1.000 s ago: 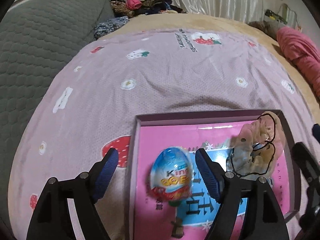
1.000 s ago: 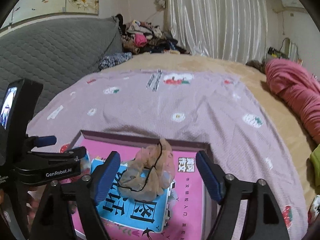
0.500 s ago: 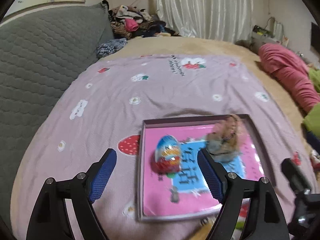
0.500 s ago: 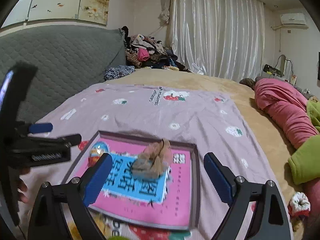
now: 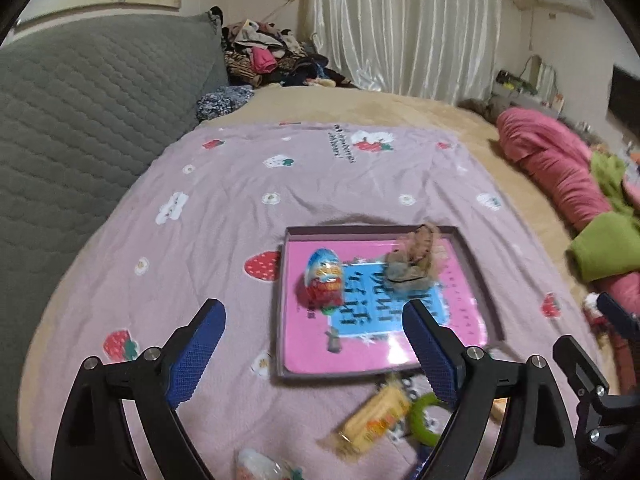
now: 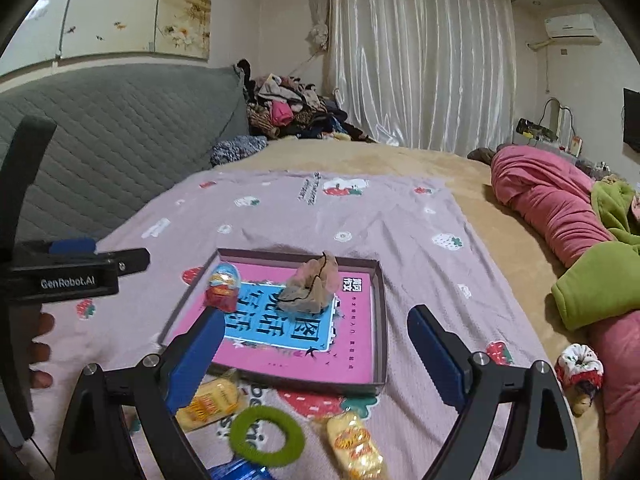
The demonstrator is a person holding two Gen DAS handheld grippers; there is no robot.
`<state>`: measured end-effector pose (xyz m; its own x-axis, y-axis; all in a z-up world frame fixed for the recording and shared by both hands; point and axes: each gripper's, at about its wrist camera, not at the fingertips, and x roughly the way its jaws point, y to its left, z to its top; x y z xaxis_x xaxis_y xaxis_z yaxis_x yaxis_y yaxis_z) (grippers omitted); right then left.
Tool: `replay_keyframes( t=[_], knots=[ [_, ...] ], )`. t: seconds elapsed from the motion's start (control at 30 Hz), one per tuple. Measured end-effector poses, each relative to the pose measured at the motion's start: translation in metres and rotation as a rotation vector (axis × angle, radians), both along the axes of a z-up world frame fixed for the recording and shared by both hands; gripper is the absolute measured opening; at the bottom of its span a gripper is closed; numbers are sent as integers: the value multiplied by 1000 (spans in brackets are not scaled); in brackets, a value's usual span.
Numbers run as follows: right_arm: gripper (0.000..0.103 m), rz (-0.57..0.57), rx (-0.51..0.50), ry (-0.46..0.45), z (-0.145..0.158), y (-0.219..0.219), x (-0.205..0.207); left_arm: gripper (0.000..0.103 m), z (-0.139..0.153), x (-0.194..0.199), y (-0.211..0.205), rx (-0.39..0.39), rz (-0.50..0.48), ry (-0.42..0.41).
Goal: Organize objects
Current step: 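Withdraw both tools from the tray toward the remaining snacks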
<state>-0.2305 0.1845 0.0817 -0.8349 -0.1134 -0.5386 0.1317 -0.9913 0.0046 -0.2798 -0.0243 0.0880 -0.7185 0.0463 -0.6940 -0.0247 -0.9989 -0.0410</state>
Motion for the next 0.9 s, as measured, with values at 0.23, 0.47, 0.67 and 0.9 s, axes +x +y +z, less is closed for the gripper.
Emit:
replay_keyframes(
  t=[0.23, 0.47, 0.67, 0.9],
  knots=[
    [98, 10, 1, 53, 35, -10, 35, 91, 17, 41, -13, 10, 22, 34],
    [98, 4, 21, 42, 44, -14, 65, 91, 23, 71, -25, 28, 26, 29],
    [98, 3, 22, 41, 50, -16, 87, 91, 32, 99, -30, 20, 32, 63],
    [98, 12, 39, 44, 56, -25, 105, 91, 34, 116, -34, 9, 34, 60]
  ],
)
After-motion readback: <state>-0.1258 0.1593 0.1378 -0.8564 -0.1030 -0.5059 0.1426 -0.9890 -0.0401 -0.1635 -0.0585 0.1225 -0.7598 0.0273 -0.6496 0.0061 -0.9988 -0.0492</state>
